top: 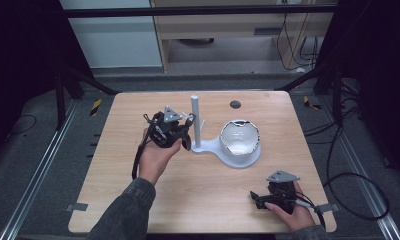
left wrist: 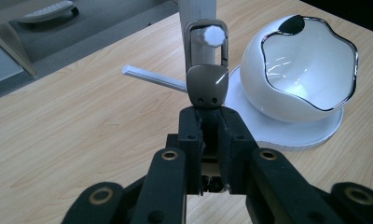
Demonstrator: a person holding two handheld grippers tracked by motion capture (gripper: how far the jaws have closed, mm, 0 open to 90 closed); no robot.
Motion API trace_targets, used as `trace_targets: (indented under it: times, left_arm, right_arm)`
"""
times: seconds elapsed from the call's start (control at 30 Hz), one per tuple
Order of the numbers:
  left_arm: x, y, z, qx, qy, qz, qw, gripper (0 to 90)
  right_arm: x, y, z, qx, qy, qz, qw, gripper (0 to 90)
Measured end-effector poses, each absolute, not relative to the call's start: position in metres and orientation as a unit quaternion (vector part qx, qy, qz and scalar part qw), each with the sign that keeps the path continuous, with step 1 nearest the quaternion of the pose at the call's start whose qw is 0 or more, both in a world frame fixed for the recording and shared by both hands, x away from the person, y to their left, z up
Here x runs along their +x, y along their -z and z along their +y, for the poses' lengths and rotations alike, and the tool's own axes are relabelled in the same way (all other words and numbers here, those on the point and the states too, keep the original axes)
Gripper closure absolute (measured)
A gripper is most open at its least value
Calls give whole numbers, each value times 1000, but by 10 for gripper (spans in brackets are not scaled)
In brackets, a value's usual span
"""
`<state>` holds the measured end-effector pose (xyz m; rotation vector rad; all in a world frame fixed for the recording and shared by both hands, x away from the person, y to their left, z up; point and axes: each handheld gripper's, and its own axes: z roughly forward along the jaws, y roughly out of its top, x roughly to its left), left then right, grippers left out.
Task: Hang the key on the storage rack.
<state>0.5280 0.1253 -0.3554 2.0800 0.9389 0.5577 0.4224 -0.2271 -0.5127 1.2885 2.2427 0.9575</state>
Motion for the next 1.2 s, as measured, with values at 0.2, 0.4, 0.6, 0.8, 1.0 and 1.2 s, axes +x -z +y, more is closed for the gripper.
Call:
trace_targets:
  times: [0.2,0.4,0.6,0.8,1.0,1.2]
  left_arm:
    - [532,360,124,814,-217,374,389,802]
    - [535,364,120,813,-218,375,388,802]
    - [536,366,118,810,-217,378,392,802]
    - [539,368,117,807,-216,381,396,802]
    - [541,370,115,805,-215,385,397,801]
    - [543,371,114,803,-217,387,399,800]
  right_arm:
    - [422,513,-227,459,-341,798,191,4]
    - [423,513,-227,455,-340,799,195,4]
    - [423,513,-227,455,-340,799,195,4]
    - [423,513,-227,455,-340,799,195,4]
    - [422,513,-227,459,-341,798,191,4]
    - [422,512,-227,462,-341,797,189,4]
